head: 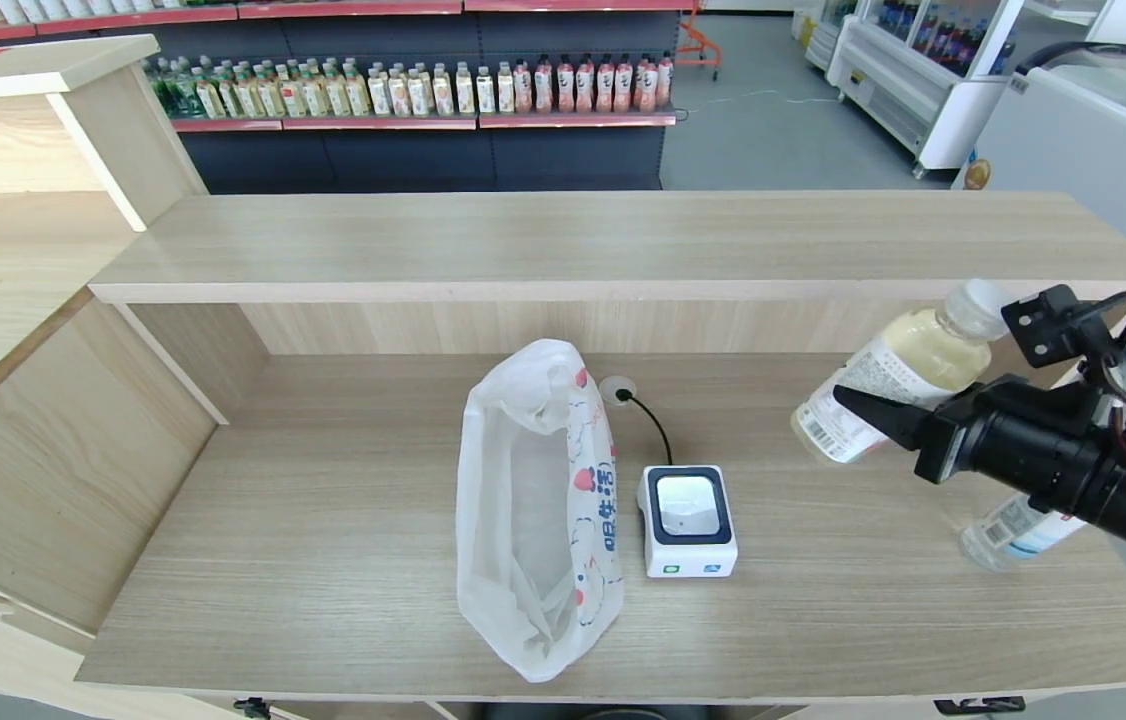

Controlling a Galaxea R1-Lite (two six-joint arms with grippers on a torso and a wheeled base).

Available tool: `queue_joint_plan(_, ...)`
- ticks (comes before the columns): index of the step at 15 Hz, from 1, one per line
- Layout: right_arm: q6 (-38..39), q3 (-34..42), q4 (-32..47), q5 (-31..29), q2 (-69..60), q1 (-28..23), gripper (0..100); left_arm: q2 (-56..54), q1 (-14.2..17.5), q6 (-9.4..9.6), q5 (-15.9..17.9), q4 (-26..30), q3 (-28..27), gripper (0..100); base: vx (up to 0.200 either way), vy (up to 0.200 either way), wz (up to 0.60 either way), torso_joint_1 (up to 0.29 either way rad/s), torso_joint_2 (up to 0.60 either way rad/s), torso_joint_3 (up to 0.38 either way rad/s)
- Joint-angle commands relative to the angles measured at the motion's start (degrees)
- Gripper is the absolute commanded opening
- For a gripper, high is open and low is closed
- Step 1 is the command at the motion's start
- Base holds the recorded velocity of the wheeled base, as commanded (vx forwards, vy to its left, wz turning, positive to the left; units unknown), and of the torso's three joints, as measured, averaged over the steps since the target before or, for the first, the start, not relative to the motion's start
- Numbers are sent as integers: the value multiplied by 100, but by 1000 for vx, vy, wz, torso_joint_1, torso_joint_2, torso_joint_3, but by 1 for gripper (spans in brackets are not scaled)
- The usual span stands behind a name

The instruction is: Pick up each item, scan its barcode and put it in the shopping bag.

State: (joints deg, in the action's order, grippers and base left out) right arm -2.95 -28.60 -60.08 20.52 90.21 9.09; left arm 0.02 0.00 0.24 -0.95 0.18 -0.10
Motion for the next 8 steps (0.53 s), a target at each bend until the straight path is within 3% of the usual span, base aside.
queue_joint_plan(1, 128, 30, 13, -109, -135, 224, 0, -2, 0, 2, -2, -1, 1, 100, 0, 0, 0, 0, 0, 0)
queue_joint_plan(8, 357, 135, 172, -127, -74, 365, 0, -2, 0, 20, -2, -1, 1, 100, 0, 0, 0, 0, 0, 0)
